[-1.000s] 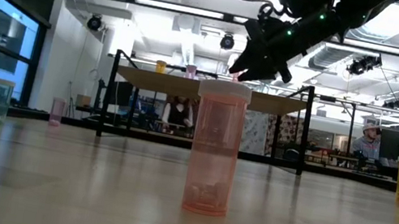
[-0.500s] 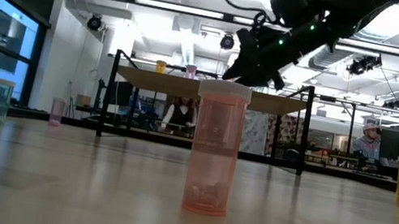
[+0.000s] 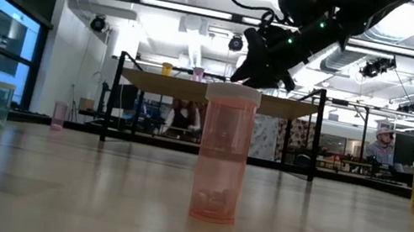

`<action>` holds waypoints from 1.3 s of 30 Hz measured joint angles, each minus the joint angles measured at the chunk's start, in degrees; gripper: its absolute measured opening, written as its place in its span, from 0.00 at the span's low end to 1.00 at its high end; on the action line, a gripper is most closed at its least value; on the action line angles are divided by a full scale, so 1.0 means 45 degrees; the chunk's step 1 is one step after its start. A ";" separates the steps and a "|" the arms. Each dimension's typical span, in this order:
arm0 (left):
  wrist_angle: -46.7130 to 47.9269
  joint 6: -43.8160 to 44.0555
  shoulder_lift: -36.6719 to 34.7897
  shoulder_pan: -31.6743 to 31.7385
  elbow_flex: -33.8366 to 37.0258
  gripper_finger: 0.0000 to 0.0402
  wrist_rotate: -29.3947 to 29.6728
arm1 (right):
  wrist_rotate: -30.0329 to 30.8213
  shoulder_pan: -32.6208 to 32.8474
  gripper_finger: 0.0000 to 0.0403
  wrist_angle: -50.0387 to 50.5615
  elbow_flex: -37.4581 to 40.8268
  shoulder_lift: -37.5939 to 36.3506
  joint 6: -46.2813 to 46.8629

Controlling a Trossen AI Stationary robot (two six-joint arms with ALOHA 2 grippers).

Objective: Pick and place medicine bottles onto shelf by color
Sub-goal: Put the top pink pill bottle on the shelf

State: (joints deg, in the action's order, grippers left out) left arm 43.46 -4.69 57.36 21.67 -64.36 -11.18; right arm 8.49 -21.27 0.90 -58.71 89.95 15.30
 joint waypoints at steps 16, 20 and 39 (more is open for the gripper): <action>0.0000 0.0000 0.0000 0.0001 0.0000 0.41 0.0002 | 0.0337 0.0038 0.44 0.1303 -0.0309 -0.0088 0.0070; -0.0001 0.0000 0.0000 -0.0003 0.0000 0.41 0.0005 | 0.0577 0.0038 0.44 0.1642 -0.0314 -0.0279 0.0070; -0.0005 0.0000 0.0000 0.0007 0.0004 0.41 0.0005 | 0.0911 -0.0108 0.44 0.0807 -0.0314 -0.0309 -0.0070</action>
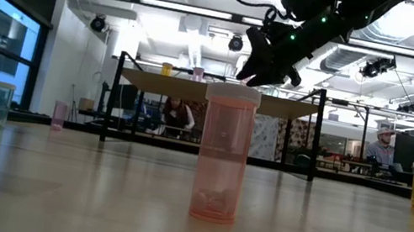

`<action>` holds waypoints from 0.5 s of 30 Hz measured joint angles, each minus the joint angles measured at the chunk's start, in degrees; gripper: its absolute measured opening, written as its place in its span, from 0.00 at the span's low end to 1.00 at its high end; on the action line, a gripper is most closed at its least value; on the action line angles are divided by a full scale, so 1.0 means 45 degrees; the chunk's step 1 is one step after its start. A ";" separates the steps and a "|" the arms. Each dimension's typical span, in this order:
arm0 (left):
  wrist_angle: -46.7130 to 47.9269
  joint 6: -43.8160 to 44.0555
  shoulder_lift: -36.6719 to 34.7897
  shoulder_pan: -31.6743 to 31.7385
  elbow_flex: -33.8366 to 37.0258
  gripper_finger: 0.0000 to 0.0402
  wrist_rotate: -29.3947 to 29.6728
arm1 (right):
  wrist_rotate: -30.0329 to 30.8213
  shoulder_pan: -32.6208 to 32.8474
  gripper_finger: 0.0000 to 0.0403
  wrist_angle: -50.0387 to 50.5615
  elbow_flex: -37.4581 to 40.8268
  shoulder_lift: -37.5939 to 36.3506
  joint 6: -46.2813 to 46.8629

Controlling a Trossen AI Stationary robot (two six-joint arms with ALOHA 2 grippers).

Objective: Pick and place medicine bottles onto shelf by color
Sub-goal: Put the top pink pill bottle on the shelf

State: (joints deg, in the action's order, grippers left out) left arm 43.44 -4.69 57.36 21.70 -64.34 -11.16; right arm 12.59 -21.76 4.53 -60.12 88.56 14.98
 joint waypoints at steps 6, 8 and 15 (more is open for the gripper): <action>-0.0002 0.0000 0.0000 0.0004 -0.0002 0.41 0.0001 | 0.0070 -0.0076 0.44 -0.0418 -0.0003 0.0251 0.0005; -0.0006 0.0000 0.0000 0.0004 0.0001 0.41 0.0000 | 0.0089 -0.0118 0.44 -0.0468 -0.0003 0.0256 0.0002; -0.0006 0.0000 0.0000 0.0004 0.0001 0.41 0.0003 | 0.0089 -0.0268 0.44 -0.0722 -0.0005 0.0287 0.0000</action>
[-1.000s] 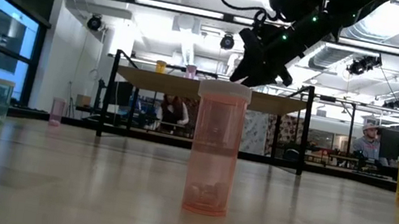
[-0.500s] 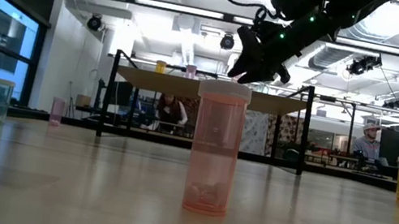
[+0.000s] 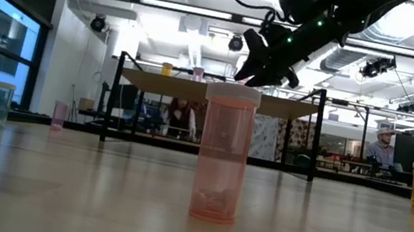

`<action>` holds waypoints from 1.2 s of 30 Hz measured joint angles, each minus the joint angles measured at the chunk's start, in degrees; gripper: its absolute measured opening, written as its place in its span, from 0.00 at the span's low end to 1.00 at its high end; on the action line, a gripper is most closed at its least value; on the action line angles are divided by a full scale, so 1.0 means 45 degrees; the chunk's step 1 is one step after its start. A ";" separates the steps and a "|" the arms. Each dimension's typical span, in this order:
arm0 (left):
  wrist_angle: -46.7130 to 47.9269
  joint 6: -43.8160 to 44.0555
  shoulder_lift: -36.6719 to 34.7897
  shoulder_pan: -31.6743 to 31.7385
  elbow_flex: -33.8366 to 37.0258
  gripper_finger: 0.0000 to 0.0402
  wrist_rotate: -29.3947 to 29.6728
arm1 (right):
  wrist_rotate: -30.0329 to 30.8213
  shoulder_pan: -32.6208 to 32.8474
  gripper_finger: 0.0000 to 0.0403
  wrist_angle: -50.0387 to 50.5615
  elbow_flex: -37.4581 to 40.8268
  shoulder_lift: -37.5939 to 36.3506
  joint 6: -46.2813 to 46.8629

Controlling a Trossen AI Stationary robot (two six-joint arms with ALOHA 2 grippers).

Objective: Pick and place medicine bottles onto shelf by color
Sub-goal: Put the top pink pill bottle on the shelf

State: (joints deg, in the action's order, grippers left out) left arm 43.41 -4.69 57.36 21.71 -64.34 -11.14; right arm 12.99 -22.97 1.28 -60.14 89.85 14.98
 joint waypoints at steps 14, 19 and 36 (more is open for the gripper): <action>0.0004 0.0000 0.0000 0.0000 0.0000 0.41 0.0002 | 0.0024 -0.0407 0.44 -0.0622 0.0000 0.0289 0.0005; 0.0002 0.0000 0.0000 0.0000 0.0000 0.41 0.0002 | 0.0019 -0.0485 0.44 -0.0622 0.0000 0.0289 0.0121; 0.0002 0.0005 0.0000 0.0000 0.0000 0.41 -0.0001 | -0.0317 -0.0034 0.44 0.0323 0.0000 0.0085 0.0771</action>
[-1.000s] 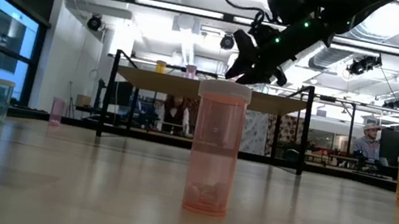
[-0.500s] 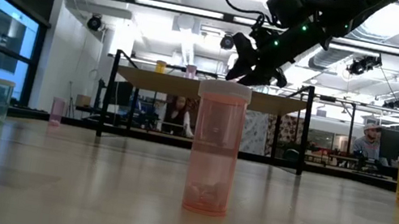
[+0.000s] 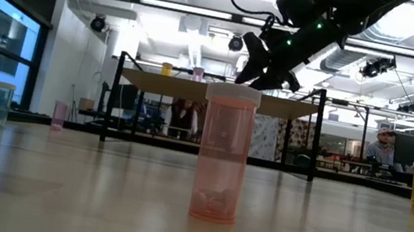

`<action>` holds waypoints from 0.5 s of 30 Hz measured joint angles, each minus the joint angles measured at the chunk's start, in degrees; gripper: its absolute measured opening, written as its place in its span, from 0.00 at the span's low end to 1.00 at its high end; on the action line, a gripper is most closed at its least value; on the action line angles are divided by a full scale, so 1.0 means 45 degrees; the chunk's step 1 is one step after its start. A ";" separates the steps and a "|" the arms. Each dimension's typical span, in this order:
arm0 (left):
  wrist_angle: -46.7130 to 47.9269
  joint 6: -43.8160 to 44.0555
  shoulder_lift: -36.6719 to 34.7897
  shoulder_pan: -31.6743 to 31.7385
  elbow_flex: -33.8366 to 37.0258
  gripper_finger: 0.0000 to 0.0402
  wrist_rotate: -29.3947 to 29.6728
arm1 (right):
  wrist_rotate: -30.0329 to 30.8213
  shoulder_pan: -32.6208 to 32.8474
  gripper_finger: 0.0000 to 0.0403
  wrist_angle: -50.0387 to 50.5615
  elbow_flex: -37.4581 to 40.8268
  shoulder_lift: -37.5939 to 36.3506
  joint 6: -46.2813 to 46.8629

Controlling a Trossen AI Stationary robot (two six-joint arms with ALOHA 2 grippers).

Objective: Pick and place medicine bottles onto shelf by color
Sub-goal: Put the top pink pill bottle on the shelf

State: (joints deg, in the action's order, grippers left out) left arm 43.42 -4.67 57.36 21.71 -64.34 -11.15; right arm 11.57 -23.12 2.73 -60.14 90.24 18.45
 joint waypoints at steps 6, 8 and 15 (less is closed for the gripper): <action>0.0000 0.0000 0.0000 0.0000 0.0000 0.41 -0.0003 | -0.0727 -0.0044 0.44 -0.0575 0.0000 0.0000 0.0162; 0.0000 0.0000 0.0000 0.0000 0.0000 0.41 0.0002 | -0.0875 -0.0133 0.44 -0.0790 0.0000 0.0000 0.0157; 0.0000 0.0000 0.0000 0.0000 0.0000 0.41 -0.0003 | -0.1339 -0.0524 0.44 -0.1018 0.0000 0.0008 0.0133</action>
State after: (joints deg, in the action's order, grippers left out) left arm 43.42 -4.67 57.36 21.71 -64.34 -11.16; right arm 5.54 -25.47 -1.85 -60.14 90.27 19.05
